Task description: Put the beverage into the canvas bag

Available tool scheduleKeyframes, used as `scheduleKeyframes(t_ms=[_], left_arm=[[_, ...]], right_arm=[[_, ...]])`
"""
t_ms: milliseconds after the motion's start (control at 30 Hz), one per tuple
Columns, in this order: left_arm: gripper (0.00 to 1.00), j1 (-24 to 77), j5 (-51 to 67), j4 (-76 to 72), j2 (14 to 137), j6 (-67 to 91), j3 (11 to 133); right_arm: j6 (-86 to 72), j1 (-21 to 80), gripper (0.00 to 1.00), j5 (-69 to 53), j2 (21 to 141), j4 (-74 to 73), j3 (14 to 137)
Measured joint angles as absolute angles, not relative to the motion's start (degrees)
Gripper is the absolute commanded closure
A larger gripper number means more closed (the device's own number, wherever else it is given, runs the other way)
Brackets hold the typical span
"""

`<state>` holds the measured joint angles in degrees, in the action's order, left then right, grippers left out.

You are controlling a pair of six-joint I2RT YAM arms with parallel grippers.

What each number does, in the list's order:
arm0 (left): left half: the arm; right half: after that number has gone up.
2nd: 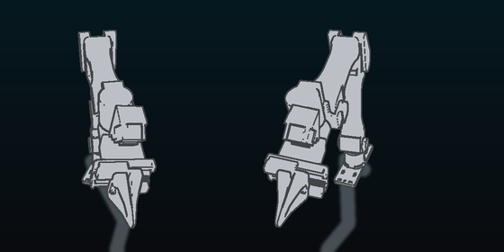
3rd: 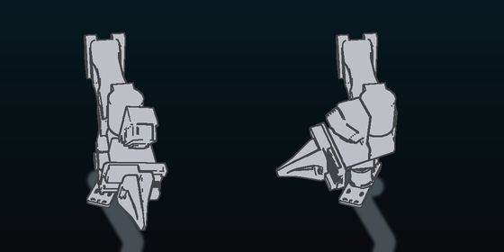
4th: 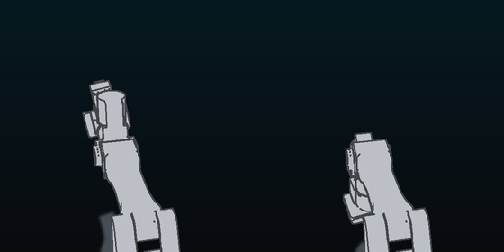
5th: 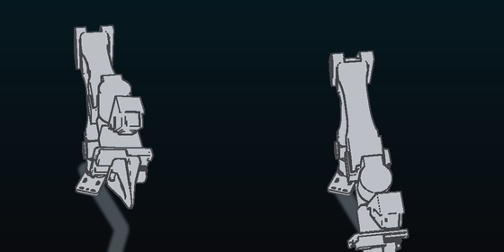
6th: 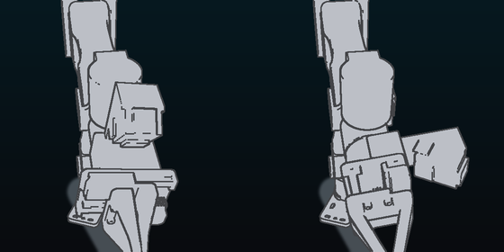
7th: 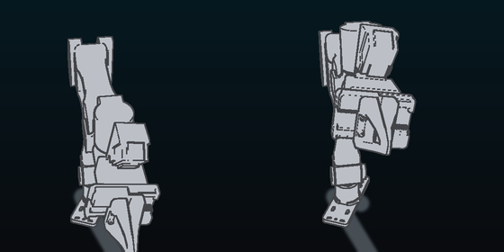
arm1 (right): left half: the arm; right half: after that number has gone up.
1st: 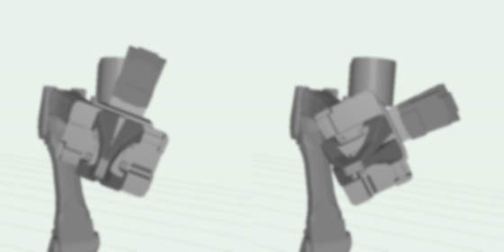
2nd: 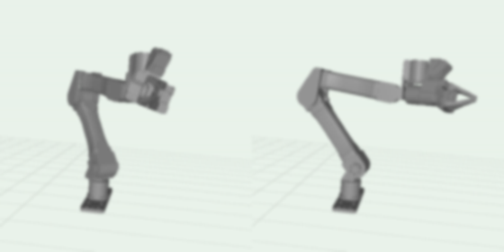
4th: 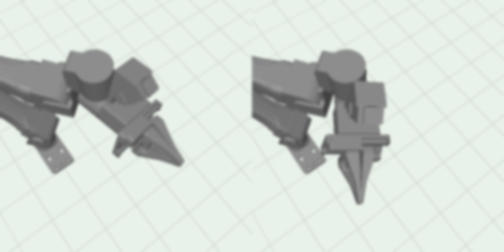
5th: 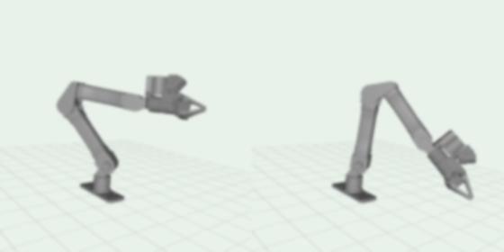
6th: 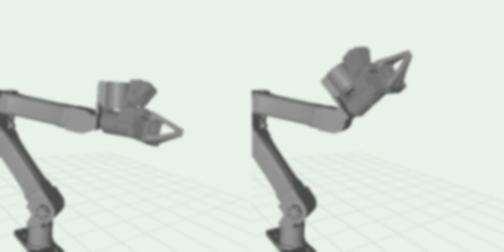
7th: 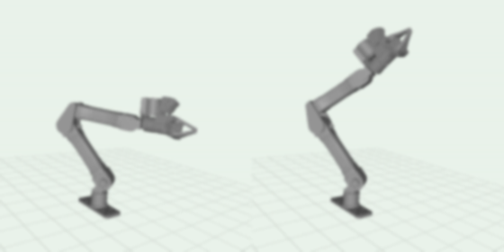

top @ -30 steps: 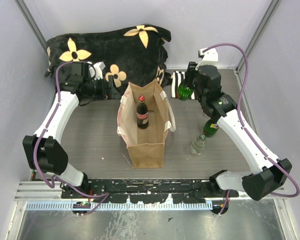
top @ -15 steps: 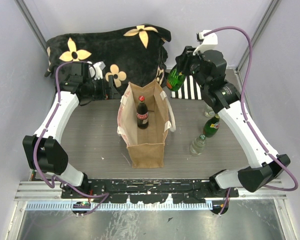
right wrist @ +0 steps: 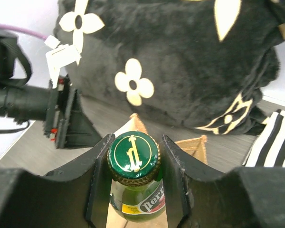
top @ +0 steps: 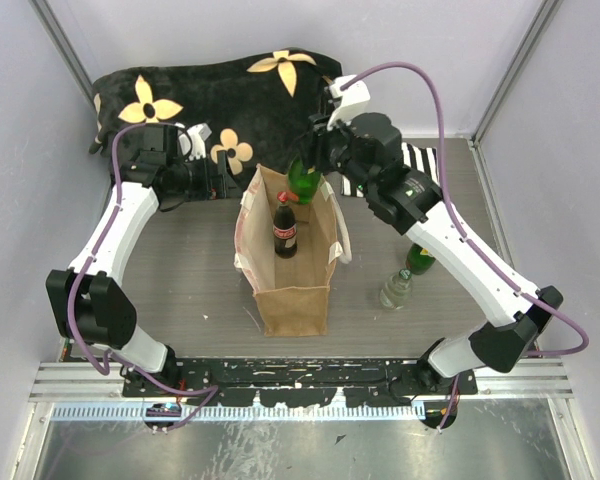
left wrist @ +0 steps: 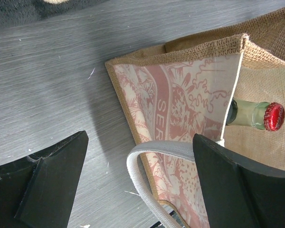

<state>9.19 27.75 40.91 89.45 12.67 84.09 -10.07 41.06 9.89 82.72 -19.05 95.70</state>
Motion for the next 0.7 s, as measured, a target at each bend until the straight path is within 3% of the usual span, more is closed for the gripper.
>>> scheduleKeyframes(t_ms=[700], left_arm=[[0.01, 9.4, 27.8, 40.6, 91.1, 12.7, 84.1]], right_arm=[[-11.6, 43.7, 0.99, 11.2, 82.0, -20.3, 83.9]])
